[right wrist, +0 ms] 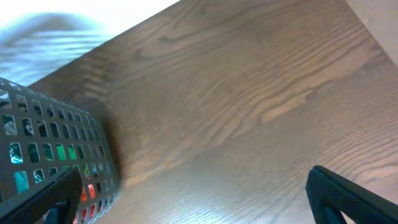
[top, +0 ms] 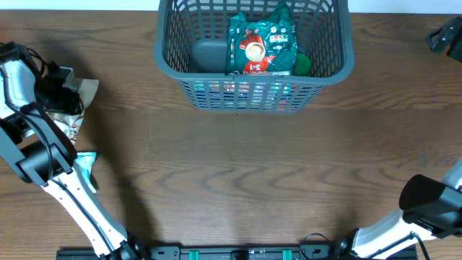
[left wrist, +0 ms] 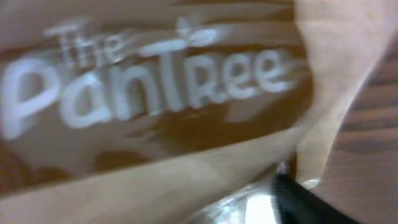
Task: Pack container
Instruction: 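Grasp the brown PanTree bag with the left gripper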
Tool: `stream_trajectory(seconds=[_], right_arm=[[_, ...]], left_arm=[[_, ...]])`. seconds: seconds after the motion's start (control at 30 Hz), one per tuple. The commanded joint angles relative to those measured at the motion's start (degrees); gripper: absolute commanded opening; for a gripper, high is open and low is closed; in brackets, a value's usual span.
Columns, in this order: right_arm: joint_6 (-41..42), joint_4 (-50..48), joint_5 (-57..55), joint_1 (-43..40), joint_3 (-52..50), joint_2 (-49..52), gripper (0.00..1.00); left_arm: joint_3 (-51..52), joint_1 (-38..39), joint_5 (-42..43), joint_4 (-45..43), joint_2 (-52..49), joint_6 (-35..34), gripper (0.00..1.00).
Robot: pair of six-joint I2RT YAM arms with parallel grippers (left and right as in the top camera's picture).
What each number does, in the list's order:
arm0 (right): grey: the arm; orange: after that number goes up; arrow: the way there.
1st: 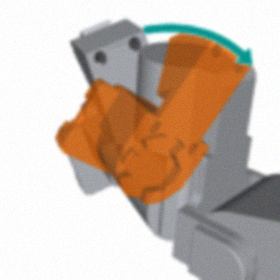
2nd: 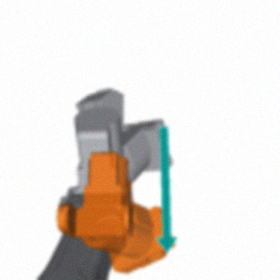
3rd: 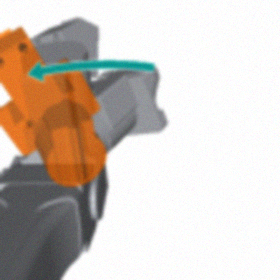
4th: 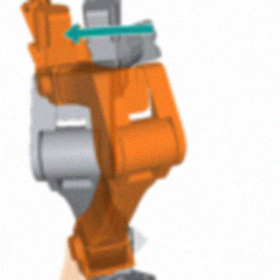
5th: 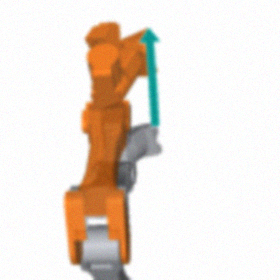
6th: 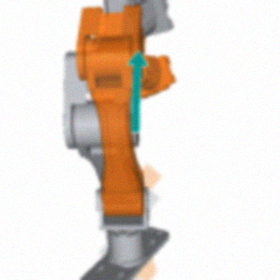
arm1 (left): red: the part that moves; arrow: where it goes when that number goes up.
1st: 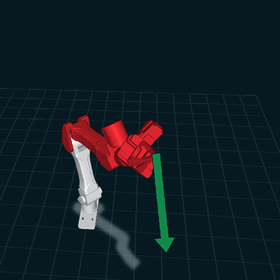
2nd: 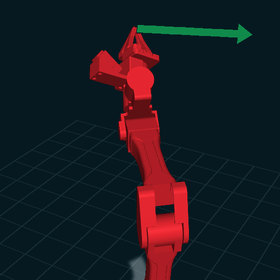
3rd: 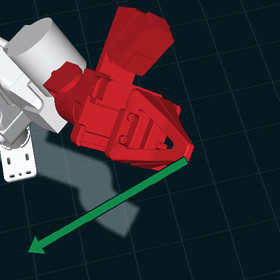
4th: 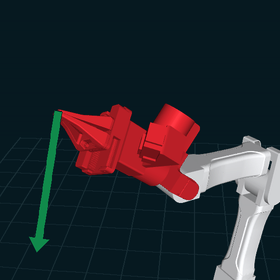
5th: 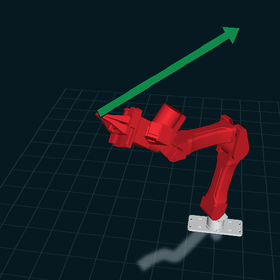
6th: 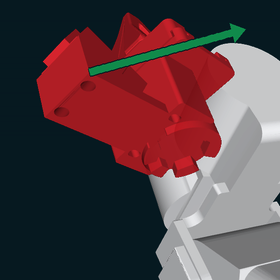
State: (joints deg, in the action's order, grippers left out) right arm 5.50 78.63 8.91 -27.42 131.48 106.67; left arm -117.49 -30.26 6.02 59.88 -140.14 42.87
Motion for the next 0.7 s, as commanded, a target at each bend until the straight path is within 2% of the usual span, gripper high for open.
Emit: stream_trajectory(seconds=[0.0, 0.1, 0.23, 0.37, 0.67], right_arm=[[0.7, 0.2, -0.6, -0.3, -0.1, 0.5, 0.99], [0.7, 0.2, -1.0, -0.3, -0.1, 0.5, 0.99], [0.7, 0.2, -1.2, -0.3, -0.1, 0.5, 0.99], [0.7, 0.2, -1.2, -0.3, -0.1, 0.5, 0.99], [0.7, 0.5, -1.2, -0.2, -0.1, 0.5, 0.99]], left_arm=[[2.1, 0.2, 1.5, 0.7, -1.9, 0.2, 0.54], [2.1, 0.5, 1.5, 0.7, -1.8, -1.2, 0.38], [1.8, 1.2, 1.5, 0.7, -0.8, -4.2, 0.27], [0.2, 2.6, 1.5, 0.7, 2.6, -10.5, 0.08], [-0.7, 7.6, 1.5, 0.5, 19.0, -22.2, 0.06]])
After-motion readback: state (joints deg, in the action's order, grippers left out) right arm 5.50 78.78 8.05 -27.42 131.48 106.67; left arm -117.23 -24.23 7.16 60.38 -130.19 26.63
